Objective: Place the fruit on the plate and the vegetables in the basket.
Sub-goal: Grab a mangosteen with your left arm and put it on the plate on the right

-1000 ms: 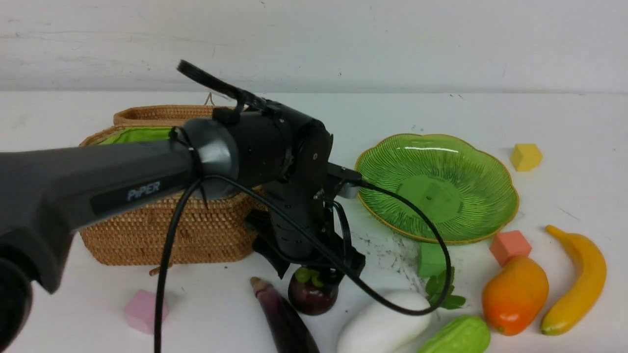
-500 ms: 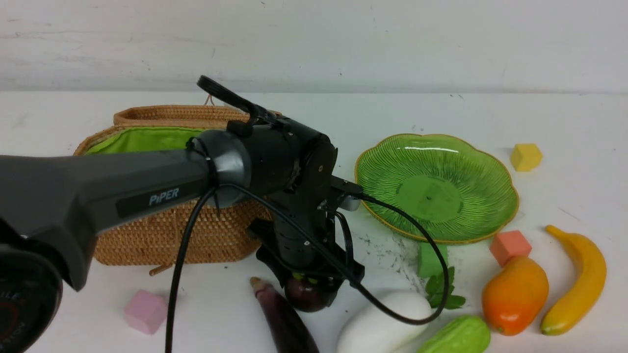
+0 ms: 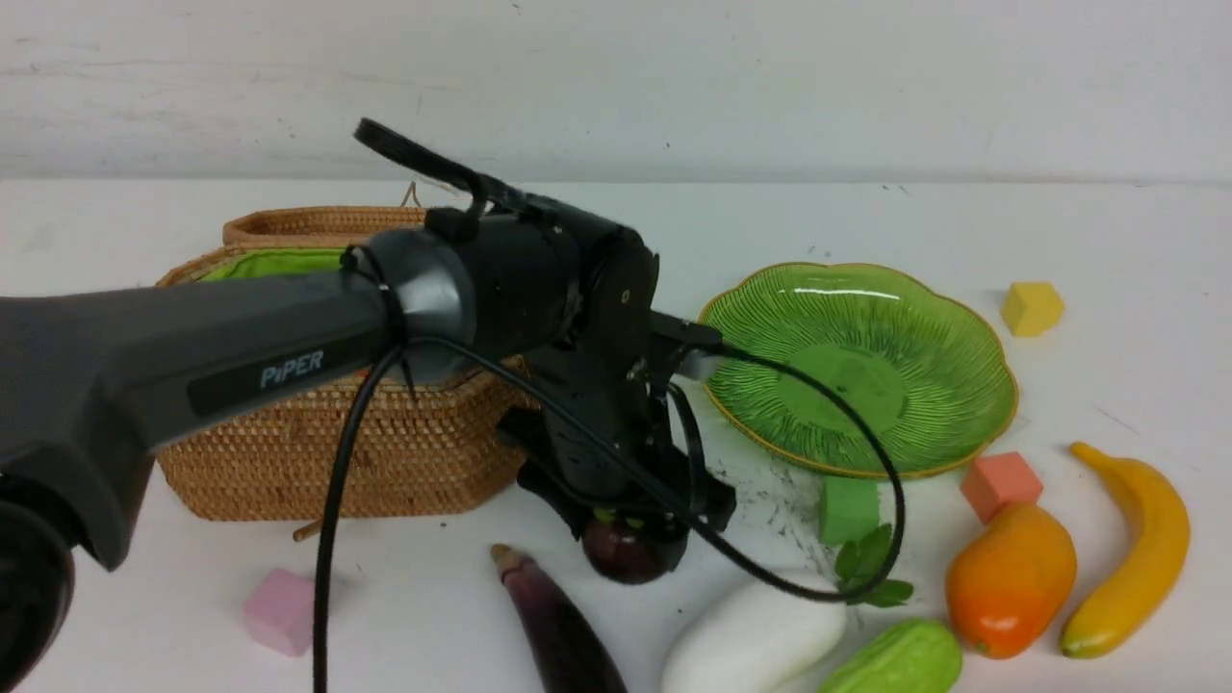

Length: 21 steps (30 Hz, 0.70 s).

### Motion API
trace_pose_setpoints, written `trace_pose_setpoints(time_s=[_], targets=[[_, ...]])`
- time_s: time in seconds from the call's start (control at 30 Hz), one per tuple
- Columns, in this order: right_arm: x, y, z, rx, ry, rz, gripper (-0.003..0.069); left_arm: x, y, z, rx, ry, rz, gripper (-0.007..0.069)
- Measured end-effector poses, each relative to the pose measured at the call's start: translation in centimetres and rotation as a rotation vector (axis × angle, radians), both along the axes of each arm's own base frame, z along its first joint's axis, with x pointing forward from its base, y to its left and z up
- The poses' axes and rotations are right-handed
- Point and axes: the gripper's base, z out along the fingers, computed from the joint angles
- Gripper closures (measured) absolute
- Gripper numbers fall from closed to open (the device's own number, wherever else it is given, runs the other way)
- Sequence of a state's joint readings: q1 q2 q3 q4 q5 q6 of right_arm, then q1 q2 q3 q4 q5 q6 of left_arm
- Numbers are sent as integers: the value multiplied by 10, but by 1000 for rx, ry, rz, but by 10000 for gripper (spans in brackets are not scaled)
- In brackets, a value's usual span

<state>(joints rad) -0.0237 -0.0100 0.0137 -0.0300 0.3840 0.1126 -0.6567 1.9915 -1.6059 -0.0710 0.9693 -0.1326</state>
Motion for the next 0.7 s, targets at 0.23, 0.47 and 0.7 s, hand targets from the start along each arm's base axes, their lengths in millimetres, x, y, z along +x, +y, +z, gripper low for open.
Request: trace_pose_setpoints(time_s=[0.23,0.47,0.7], targets=[[0,0,0,0,0,0,417,11,-20,60,-225,-118,-2,85],[0,0,0,0,0,0,417,33,-45,88,-429,-387,-91,85],[0,0,0,0,0,0,417,69,-73,40,-411,-396,-85,85]])
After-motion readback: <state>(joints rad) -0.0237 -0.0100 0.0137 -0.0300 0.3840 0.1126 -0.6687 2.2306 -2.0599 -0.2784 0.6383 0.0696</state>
